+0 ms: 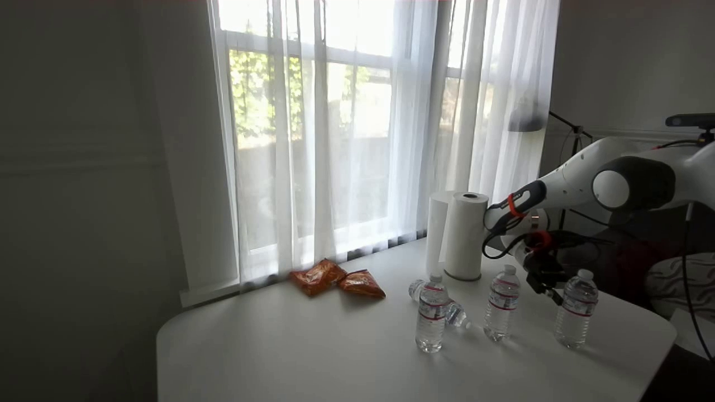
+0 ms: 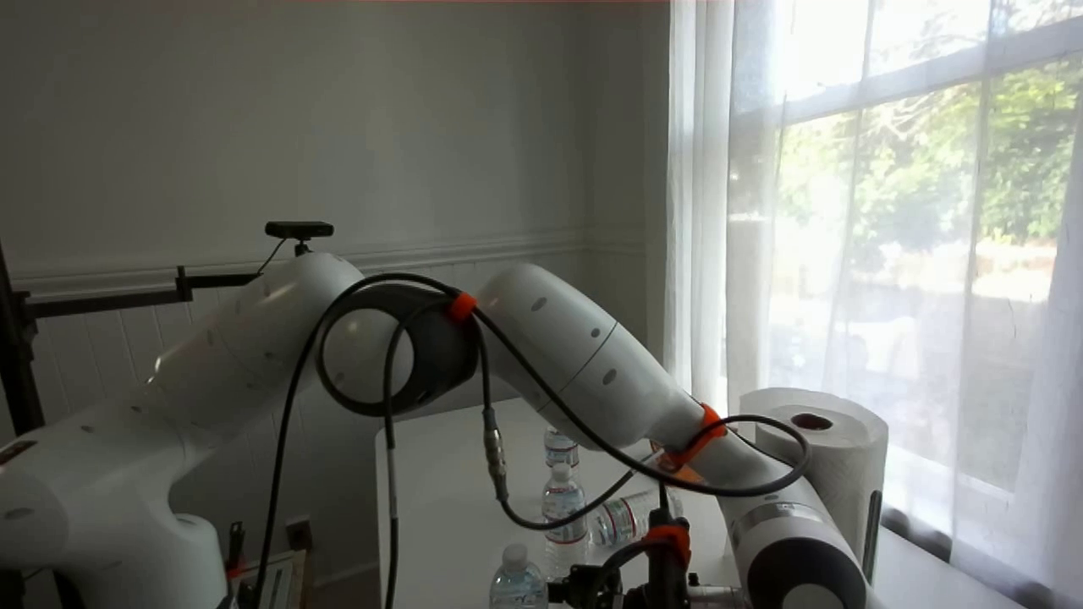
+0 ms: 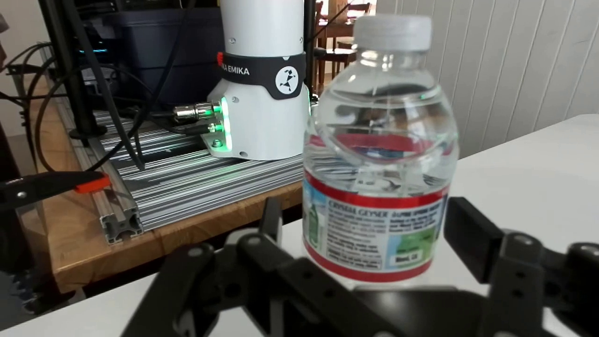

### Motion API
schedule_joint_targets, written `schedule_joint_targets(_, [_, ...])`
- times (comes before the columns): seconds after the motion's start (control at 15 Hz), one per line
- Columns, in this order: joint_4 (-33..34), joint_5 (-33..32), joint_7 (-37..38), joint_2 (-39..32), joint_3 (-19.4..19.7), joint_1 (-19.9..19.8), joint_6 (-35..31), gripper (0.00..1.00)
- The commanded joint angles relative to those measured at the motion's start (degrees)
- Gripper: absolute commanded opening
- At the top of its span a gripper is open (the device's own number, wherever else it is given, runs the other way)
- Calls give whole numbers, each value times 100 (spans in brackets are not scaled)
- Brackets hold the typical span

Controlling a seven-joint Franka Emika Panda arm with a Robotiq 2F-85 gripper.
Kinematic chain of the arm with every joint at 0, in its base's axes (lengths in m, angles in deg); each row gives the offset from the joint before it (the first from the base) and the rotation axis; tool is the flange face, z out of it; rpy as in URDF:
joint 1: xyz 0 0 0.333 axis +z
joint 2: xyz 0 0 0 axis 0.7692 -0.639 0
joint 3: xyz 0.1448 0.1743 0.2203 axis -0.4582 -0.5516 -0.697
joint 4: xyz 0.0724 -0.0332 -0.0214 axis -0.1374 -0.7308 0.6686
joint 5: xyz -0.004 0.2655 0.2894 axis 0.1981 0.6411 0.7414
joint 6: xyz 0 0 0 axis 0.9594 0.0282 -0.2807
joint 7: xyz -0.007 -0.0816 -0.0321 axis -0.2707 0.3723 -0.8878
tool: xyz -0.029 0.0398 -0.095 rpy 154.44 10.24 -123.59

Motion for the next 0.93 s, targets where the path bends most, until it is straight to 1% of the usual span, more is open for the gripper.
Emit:
schedule_joint_targets(0.0, [311,-129,21,-142,40,23,210,100])
schedule_joint_targets(0.13, [271,-156,-27,-25,36,37,73,100])
schedule_joint_targets(0.33, [131,-199,-92,283,40,96,-301,100])
schedule_joint_targets(0.67, [-149,-338,-183,842,12,210,-1064,100])
schedule_joint_targets(0.87, [-440,-416,-238,1264,10,282,-1600,100])
